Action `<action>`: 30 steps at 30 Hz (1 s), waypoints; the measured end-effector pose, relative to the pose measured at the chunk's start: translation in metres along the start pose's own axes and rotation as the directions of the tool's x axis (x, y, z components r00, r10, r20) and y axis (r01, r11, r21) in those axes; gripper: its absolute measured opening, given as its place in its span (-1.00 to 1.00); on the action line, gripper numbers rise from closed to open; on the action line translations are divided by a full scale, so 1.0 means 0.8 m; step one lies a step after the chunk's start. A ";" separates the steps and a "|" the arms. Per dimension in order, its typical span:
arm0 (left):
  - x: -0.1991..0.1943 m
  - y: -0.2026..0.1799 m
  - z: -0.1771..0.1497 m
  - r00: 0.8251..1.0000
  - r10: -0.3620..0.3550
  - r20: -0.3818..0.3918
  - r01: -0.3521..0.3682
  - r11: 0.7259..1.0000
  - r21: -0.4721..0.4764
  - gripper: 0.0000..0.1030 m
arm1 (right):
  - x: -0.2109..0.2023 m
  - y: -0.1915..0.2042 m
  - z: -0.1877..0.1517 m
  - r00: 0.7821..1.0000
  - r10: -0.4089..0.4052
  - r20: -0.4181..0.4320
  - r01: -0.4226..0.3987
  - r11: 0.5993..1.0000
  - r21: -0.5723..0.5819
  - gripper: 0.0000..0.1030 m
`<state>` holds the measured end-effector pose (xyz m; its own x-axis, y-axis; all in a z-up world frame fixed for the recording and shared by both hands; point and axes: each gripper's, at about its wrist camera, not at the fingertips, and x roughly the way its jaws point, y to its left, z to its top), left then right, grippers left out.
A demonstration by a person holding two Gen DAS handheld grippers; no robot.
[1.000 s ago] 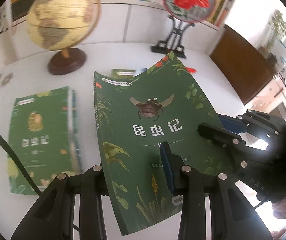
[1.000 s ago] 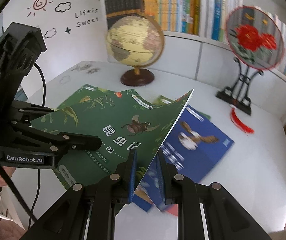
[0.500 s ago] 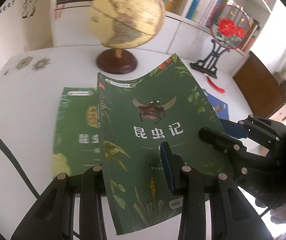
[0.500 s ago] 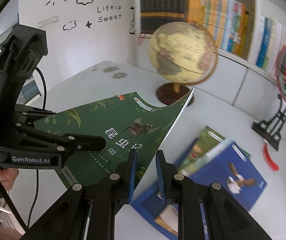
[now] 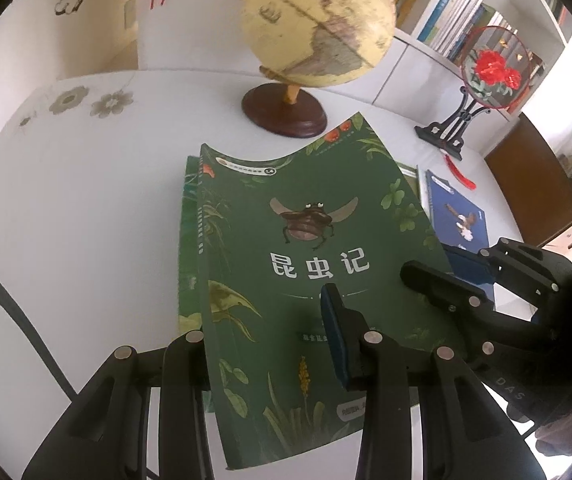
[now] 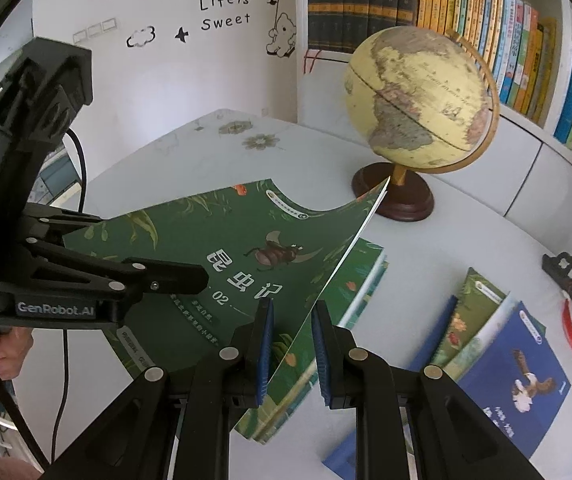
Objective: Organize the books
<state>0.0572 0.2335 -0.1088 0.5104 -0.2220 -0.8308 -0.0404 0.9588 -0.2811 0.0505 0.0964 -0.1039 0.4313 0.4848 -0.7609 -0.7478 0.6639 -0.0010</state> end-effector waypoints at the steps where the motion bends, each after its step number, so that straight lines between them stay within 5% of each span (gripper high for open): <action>1: 0.003 0.004 -0.001 1.000 -0.004 -0.006 0.004 1.000 -0.007 -0.34 | 0.004 0.001 0.000 1.000 0.000 -0.005 0.000 1.000 0.005 -0.64; 7: 0.018 0.018 -0.005 0.999 -0.002 -0.053 -0.001 0.999 -0.049 -0.34 | 0.026 -0.005 -0.006 0.999 0.009 -0.042 -0.007 0.999 0.053 -0.63; 13: 0.036 0.034 -0.009 0.990 0.074 -0.123 -0.085 0.993 -0.086 -0.34 | 0.054 -0.012 -0.019 0.990 -0.010 -0.139 0.021 0.997 0.079 -0.62; 18: 0.041 0.051 -0.004 0.994 0.042 -0.102 -0.060 0.983 -0.174 -0.27 | 0.072 -0.030 -0.031 0.986 0.028 -0.163 0.006 0.979 0.204 -0.57; 26: 0.045 0.048 0.005 0.991 0.081 -0.108 -0.097 0.984 -0.151 -0.27 | 0.082 -0.034 -0.034 0.985 0.022 -0.174 0.017 0.976 0.217 -0.54; 30: 0.037 0.058 0.005 0.991 0.095 -0.095 -0.111 0.976 -0.187 -0.25 | 0.084 -0.033 -0.036 0.981 0.025 -0.191 0.018 0.976 0.216 -0.28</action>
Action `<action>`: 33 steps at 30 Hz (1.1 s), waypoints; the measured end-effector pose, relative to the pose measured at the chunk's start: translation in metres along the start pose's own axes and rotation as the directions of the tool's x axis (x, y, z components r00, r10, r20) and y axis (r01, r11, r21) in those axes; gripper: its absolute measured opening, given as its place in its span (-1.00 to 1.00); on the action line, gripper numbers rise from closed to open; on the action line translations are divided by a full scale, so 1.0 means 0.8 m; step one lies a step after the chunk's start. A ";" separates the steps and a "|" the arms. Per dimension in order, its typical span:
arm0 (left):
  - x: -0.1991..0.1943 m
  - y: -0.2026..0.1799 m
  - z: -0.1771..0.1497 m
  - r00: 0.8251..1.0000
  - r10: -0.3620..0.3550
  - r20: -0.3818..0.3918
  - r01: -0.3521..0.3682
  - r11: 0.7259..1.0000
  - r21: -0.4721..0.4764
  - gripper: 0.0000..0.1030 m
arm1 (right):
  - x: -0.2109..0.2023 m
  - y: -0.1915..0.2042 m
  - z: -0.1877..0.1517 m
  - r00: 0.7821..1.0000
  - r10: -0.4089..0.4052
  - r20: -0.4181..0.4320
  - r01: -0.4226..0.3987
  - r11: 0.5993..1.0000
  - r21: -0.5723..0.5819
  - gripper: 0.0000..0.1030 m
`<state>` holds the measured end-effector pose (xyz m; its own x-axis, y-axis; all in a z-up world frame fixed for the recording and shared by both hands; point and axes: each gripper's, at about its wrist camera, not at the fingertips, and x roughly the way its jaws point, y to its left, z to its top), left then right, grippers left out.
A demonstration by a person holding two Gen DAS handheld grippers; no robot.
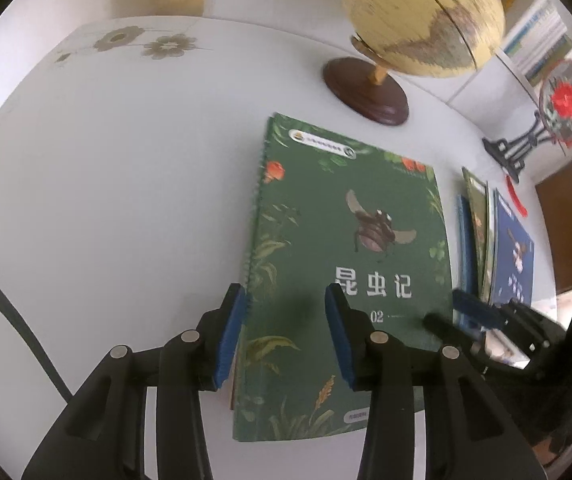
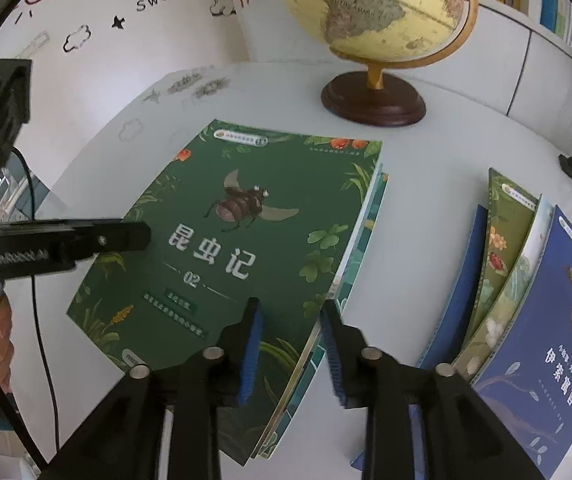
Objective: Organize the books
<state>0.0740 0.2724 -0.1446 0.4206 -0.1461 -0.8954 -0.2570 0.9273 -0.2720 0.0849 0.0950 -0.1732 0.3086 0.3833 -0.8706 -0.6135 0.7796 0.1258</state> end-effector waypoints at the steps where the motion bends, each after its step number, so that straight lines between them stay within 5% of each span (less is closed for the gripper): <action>1: -0.004 0.004 0.001 1.000 -0.001 0.006 0.001 1.000 -0.019 -0.25 | 0.003 0.000 0.001 1.000 0.009 -0.006 -0.009 1.000 -0.008 -0.15; 3: -0.010 0.009 0.003 1.000 -0.003 0.016 0.004 0.999 -0.048 -0.25 | 0.007 0.008 0.000 0.999 0.017 -0.048 -0.019 0.999 -0.033 0.13; 14: -0.030 -0.002 0.009 0.999 0.025 0.024 -0.022 0.993 -0.116 -0.06 | -0.028 -0.028 -0.008 0.999 0.016 -0.031 -0.015 1.000 0.018 0.13; 18: -0.029 -0.032 0.012 0.999 0.006 0.048 0.000 0.991 -0.133 0.24 | -0.062 -0.074 -0.020 1.000 0.015 0.010 -0.016 0.996 0.088 0.13; 22: -0.023 -0.095 0.017 0.996 -0.039 0.081 0.045 0.997 -0.068 0.33 | -0.100 -0.136 -0.041 0.998 0.005 0.062 -0.017 0.979 0.203 0.13; 27: 0.011 -0.195 0.011 0.995 -0.094 0.026 0.092 0.993 0.074 0.33 | -0.128 -0.224 -0.077 0.997 -0.010 0.074 -0.019 0.923 0.384 0.13; 33: 0.062 -0.301 -0.013 0.989 -0.124 -0.086 0.142 0.958 0.249 0.33 | -0.150 -0.291 -0.117 0.995 -0.011 0.094 -0.041 0.846 0.532 0.15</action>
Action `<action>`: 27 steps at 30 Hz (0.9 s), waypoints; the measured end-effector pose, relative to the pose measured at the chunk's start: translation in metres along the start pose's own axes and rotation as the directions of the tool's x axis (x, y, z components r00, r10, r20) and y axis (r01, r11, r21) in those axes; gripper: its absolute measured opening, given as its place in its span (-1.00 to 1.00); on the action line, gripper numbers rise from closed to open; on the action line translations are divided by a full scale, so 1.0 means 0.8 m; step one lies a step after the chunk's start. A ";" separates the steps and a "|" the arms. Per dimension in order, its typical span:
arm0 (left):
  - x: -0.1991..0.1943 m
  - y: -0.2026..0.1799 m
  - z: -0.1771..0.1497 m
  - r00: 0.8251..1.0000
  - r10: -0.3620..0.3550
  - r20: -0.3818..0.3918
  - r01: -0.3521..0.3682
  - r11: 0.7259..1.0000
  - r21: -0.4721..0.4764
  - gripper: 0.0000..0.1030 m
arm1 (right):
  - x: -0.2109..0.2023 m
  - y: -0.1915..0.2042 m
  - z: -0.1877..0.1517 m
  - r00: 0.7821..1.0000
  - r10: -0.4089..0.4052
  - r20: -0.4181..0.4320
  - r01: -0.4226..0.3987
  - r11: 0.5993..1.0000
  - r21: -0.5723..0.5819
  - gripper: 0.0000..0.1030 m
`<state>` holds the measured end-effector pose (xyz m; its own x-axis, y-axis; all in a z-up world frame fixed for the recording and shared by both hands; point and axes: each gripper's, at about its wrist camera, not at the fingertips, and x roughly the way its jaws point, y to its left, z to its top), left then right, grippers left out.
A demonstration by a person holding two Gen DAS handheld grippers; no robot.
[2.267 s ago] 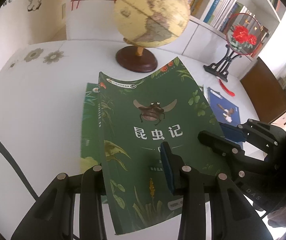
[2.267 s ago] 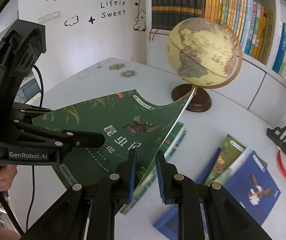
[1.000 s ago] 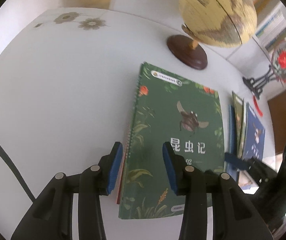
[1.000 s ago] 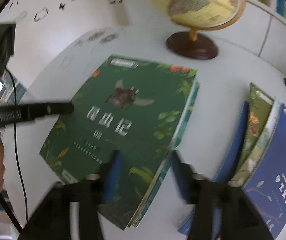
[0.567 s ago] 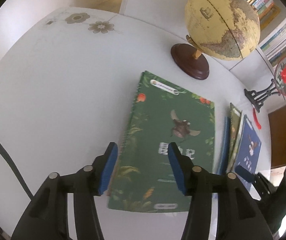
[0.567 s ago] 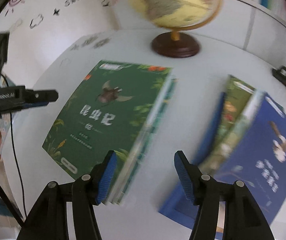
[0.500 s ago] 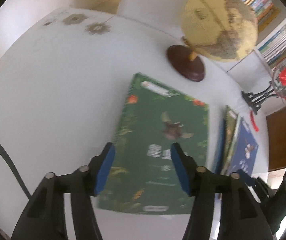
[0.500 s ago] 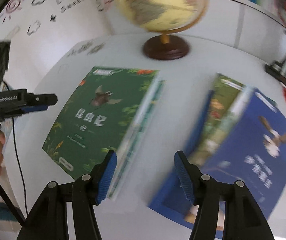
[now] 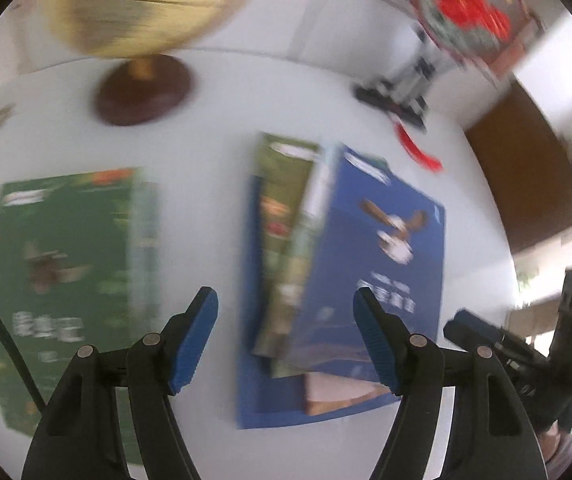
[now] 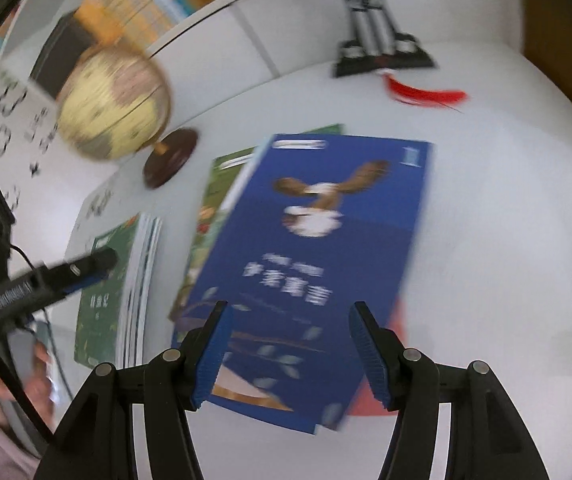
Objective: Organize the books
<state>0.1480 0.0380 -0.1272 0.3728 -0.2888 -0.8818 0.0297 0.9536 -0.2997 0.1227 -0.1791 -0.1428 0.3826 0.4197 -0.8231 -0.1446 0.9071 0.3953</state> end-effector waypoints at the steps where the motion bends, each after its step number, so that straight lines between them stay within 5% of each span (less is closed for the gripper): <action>1: 0.013 -0.016 0.000 1.000 -0.001 -0.023 0.001 0.999 0.033 0.33 | -0.003 -0.010 0.000 1.000 0.009 -0.001 -0.009 1.000 0.023 0.15; 7: 0.052 -0.064 -0.010 0.994 0.054 -0.099 -0.038 0.986 0.165 0.33 | -0.001 -0.041 0.002 0.999 0.033 -0.030 -0.031 0.998 0.059 0.15; 20: 0.078 -0.080 -0.022 0.983 0.117 -0.138 -0.088 0.975 0.206 0.55 | 0.023 -0.057 0.005 0.994 0.085 -0.073 -0.081 0.995 0.065 0.15; 27: 0.087 -0.133 -0.054 0.978 0.147 -0.147 -0.090 0.937 0.337 0.70 | 0.017 -0.082 0.007 0.997 0.061 -0.042 -0.056 0.992 0.115 0.25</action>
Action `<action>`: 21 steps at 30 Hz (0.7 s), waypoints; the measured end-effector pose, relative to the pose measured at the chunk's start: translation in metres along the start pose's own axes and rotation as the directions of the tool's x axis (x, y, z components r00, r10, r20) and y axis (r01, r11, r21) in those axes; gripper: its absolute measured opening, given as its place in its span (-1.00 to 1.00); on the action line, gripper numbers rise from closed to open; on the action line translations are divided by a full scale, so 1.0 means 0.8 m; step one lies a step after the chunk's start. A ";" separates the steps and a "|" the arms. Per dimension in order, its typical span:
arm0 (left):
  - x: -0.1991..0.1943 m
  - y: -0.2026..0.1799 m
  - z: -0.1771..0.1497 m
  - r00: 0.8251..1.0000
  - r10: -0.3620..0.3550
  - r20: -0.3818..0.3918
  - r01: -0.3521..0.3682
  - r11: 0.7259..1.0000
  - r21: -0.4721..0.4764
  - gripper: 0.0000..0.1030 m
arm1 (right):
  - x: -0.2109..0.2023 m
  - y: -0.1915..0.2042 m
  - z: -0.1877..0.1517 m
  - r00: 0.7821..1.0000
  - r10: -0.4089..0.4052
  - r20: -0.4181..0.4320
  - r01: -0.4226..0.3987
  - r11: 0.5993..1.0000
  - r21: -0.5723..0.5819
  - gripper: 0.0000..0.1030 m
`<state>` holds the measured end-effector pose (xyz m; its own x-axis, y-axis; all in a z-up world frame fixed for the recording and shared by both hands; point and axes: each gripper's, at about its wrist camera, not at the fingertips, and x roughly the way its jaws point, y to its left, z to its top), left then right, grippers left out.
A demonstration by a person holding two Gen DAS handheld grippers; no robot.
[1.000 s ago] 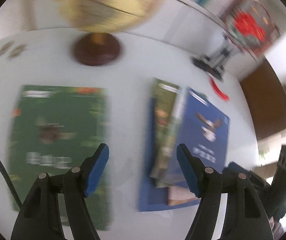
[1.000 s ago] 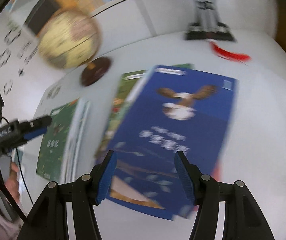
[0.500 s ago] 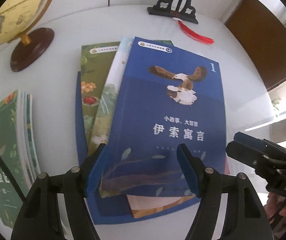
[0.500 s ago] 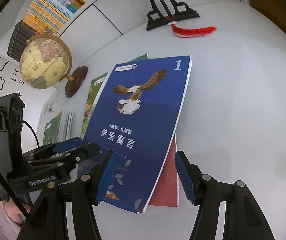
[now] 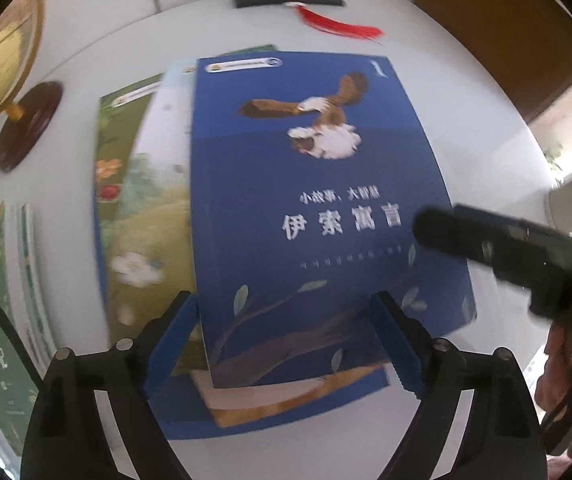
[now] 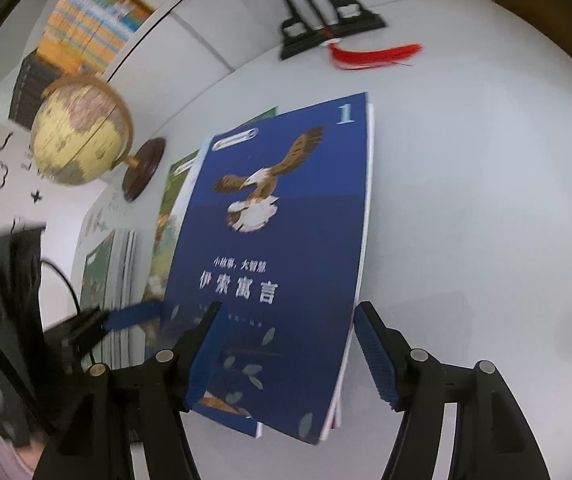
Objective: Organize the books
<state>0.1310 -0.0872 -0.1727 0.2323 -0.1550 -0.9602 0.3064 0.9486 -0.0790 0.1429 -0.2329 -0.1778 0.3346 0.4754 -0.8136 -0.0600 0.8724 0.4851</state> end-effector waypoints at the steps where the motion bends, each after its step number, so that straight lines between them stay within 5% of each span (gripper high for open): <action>1: 0.000 -0.009 -0.001 1.000 -0.014 0.000 0.014 1.000 0.008 0.74 | -0.003 -0.008 0.000 1.000 0.003 0.005 -0.004 1.000 0.025 0.25; 12: 0.005 -0.052 0.005 0.997 -0.070 -0.027 0.072 0.992 0.108 0.77 | -0.038 -0.074 -0.021 1.000 0.017 0.005 -0.018 0.986 0.165 0.29; 21: 0.016 -0.035 0.052 0.999 -0.052 0.007 0.052 0.999 -0.004 0.81 | -0.042 -0.094 -0.005 0.998 0.033 0.054 -0.039 0.992 0.121 0.30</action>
<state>0.1635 -0.1270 -0.1716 0.2228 -0.2066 -0.9527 0.3148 0.9402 -0.1302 0.1323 -0.3138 -0.1877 0.3825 0.4970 -0.7789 0.0408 0.8331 0.5516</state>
